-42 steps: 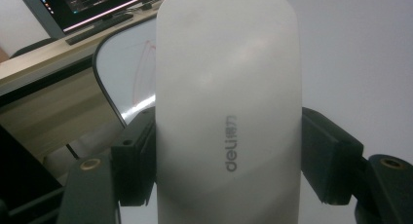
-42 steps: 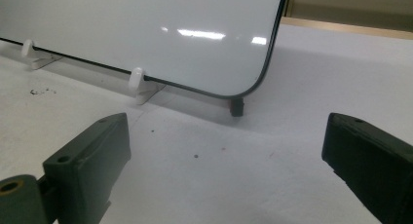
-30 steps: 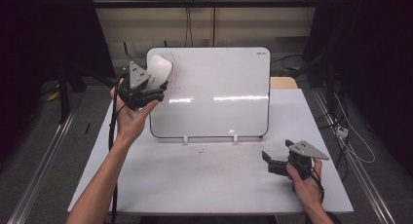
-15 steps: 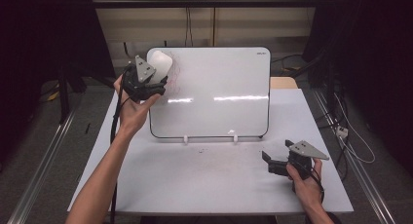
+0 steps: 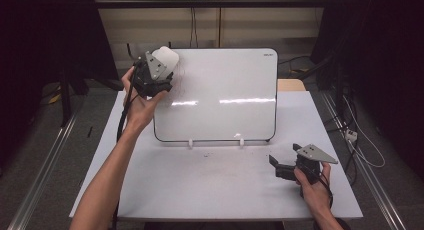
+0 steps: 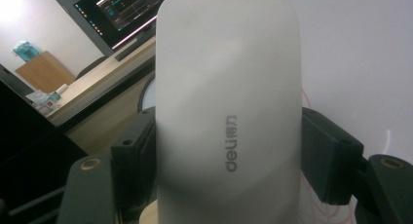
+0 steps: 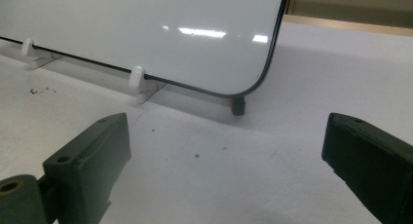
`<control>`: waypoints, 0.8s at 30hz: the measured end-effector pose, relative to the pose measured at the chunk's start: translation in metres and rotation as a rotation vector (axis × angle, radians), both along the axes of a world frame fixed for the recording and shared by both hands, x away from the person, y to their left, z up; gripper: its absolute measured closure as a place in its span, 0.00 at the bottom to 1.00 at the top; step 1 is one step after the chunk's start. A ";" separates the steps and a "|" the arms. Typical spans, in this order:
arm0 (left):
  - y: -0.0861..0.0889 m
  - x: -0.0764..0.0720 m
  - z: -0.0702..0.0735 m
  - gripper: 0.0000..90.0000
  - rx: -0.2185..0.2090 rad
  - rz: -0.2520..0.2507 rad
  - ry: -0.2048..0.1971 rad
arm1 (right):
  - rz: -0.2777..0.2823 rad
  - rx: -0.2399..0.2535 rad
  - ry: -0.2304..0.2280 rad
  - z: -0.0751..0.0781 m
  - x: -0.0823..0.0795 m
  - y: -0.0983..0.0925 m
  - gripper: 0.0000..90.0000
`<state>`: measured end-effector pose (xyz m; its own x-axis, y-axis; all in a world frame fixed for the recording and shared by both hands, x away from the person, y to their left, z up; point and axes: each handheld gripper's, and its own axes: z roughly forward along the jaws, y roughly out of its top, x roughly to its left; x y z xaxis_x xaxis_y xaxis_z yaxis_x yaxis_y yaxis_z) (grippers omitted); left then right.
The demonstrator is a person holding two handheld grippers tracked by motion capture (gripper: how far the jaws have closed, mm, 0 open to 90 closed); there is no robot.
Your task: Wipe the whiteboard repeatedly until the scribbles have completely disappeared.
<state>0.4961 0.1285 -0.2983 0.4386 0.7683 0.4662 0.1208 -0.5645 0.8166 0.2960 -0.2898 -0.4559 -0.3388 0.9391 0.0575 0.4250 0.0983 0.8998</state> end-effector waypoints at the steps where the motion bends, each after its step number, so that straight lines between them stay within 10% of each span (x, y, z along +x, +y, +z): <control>1: -0.001 0.002 -0.003 0.35 -0.005 -0.003 0.012 | -0.001 -0.002 -0.001 0.000 0.000 0.000 0.04; 24: -0.007 0.021 -0.014 0.35 -0.006 0.013 0.053 | -0.010 -0.001 0.005 -0.001 0.000 -0.002 0.04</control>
<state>0.5174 0.1211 -0.3125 0.4525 0.7768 0.4380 0.1710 -0.5576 0.8123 0.2965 -0.2914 -0.4569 -0.3288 0.9426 0.0579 0.4309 0.0952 0.8974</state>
